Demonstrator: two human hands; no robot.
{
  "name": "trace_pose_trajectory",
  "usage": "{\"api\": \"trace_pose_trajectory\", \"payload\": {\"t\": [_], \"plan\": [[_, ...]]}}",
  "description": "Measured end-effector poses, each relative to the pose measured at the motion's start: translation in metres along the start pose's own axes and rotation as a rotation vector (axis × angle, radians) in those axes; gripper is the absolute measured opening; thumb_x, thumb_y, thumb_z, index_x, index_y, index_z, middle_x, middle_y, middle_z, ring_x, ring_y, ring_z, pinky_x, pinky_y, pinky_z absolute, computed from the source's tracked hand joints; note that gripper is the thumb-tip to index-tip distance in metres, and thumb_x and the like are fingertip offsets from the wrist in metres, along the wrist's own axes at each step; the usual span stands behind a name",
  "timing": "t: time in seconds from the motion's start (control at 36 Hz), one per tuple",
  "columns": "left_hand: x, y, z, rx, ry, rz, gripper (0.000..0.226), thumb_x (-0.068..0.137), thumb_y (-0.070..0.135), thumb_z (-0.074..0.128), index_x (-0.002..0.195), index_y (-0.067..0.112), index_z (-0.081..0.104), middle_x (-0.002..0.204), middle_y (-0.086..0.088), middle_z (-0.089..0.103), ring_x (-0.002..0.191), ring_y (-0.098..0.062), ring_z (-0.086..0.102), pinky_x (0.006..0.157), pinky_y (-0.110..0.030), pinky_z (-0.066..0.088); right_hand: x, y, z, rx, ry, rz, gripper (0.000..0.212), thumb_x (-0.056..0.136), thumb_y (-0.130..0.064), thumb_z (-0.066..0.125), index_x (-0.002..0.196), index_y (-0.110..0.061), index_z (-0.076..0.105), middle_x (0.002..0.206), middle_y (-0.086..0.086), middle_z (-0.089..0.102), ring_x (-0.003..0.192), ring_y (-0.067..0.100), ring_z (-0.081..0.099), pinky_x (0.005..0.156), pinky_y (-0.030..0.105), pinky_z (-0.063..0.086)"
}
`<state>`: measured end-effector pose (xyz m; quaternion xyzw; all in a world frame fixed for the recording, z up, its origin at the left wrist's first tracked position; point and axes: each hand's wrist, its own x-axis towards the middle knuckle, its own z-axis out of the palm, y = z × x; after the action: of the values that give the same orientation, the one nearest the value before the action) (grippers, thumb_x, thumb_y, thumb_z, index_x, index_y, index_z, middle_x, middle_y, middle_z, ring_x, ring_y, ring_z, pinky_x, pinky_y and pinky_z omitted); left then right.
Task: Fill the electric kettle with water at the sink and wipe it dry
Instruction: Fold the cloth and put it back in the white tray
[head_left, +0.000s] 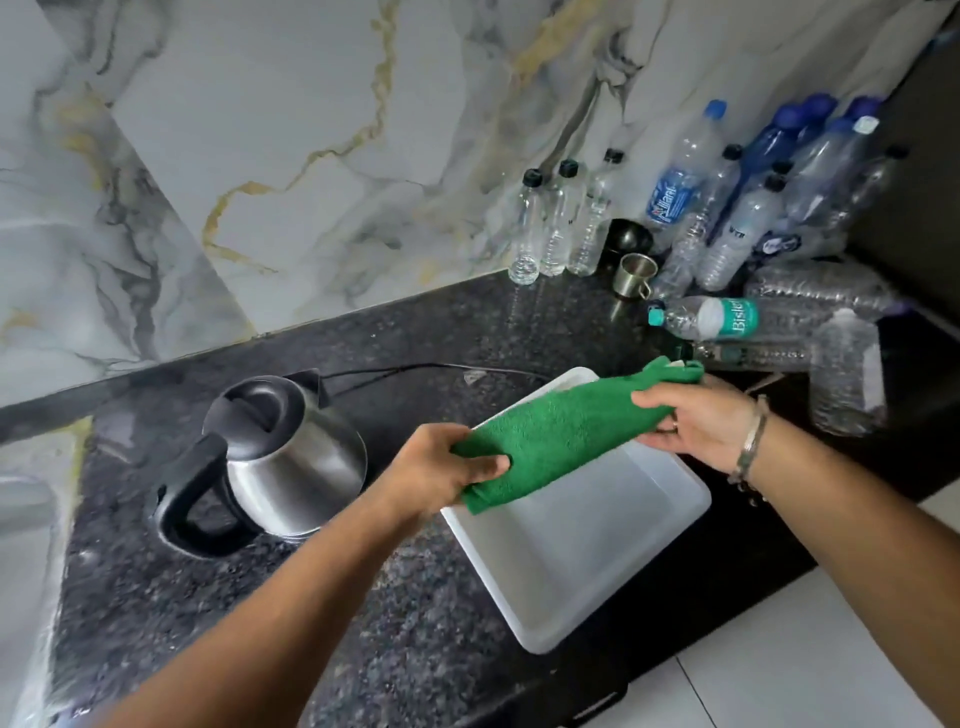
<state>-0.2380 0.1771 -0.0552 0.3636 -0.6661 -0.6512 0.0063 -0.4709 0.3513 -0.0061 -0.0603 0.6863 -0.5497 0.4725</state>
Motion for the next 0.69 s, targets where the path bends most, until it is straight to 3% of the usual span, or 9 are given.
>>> {"api": "trace_pose_trajectory", "payload": {"t": [0.08,0.17,0.25,0.33,0.42,0.47,0.53,0.64,0.69], "plan": [[0.0,0.0,-0.007,0.053,0.101,0.171,0.006,0.09,0.008,0.08,0.095,0.009,0.077,0.074,-0.001,0.073,0.064,-0.009,0.062,0.061,-0.024,0.053,0.004,0.011,-0.011,-0.157,0.008,-0.064,0.031,0.082,0.006,0.065,0.099,-0.019,0.059,0.085,0.005,0.062,0.05,0.009,0.066,0.043,0.021,0.055],[-0.009,0.003,-0.012,0.179,0.104,0.348,0.019,0.095,0.006,0.073,0.11,0.015,0.081,0.1,-0.002,0.081,0.093,-0.011,0.072,0.09,-0.031,0.058,0.006,0.021,-0.023,-0.269,-0.131,-0.1,0.054,0.08,0.006,0.069,0.118,-0.028,0.053,0.09,0.008,0.059,0.053,0.015,0.064,0.042,0.021,0.053],[-0.018,0.015,-0.017,0.384,0.127,0.515,0.018,0.097,0.014,0.073,0.111,0.018,0.081,0.099,0.013,0.073,0.105,-0.012,0.067,0.097,-0.032,0.053,0.004,0.025,-0.031,-0.518,-0.294,-0.067,0.041,0.076,-0.006,0.077,0.11,-0.022,0.06,0.093,0.007,0.059,0.064,0.015,0.063,0.052,0.025,0.057],[-0.023,0.034,-0.017,0.592,-0.035,0.603,0.017,0.098,0.02,0.071,0.113,0.02,0.079,0.099,0.006,0.072,0.097,-0.012,0.07,0.09,-0.034,0.055,0.006,0.023,-0.026,-0.976,-0.33,-0.142,0.077,0.061,-0.021,0.089,0.126,-0.019,0.048,0.12,0.009,0.058,0.093,0.009,0.061,0.078,0.015,0.052],[-0.022,0.053,-0.013,0.691,-0.186,0.658,0.019,0.097,0.018,0.072,0.115,0.02,0.078,0.097,0.01,0.072,0.093,0.0,0.068,0.087,-0.023,0.055,0.009,0.01,-0.005,-1.054,-0.45,-0.415,0.127,0.052,-0.036,0.09,0.147,-0.029,0.007,0.153,-0.009,0.017,0.139,0.0,0.02,0.109,0.015,0.021],[-0.02,0.061,-0.011,0.654,-0.276,0.647,0.022,0.096,0.011,0.073,0.116,0.018,0.078,0.092,0.019,0.069,0.091,0.009,0.066,0.082,-0.009,0.049,0.008,-0.002,0.014,-1.017,-0.581,-0.495,0.118,0.055,-0.042,0.088,0.144,-0.043,0.01,0.156,-0.014,0.009,0.14,-0.006,0.009,0.112,0.018,0.014],[-0.016,0.066,-0.011,0.617,-0.305,0.62,0.023,0.096,0.01,0.073,0.118,0.016,0.078,0.093,0.025,0.069,0.09,0.011,0.066,0.08,-0.005,0.045,0.011,-0.01,0.028,-1.098,-0.636,-0.521,0.092,0.061,-0.038,0.087,0.134,-0.049,0.033,0.154,-0.011,0.021,0.138,-0.009,0.014,0.115,0.025,0.016],[-0.011,0.073,-0.02,0.519,-0.338,0.581,0.022,0.096,0.009,0.071,0.118,0.011,0.077,0.106,0.011,0.077,0.098,-0.003,0.073,0.088,-0.019,0.055,0.013,-0.013,0.041,-1.184,-0.636,-0.533,0.064,0.069,-0.026,0.084,0.124,-0.019,0.054,0.131,-0.031,0.04,0.122,-0.001,0.043,0.112,0.033,0.034],[-0.012,0.074,-0.022,0.521,-0.33,0.558,0.022,0.095,0.008,0.073,0.117,0.01,0.078,0.109,0.002,0.08,0.1,-0.012,0.075,0.092,-0.028,0.059,0.012,-0.011,0.044,-1.207,-0.641,-0.6,0.045,0.068,-0.03,0.081,0.107,-0.018,0.063,0.128,-0.029,0.044,0.119,0.0,0.046,0.107,0.029,0.037]]}}
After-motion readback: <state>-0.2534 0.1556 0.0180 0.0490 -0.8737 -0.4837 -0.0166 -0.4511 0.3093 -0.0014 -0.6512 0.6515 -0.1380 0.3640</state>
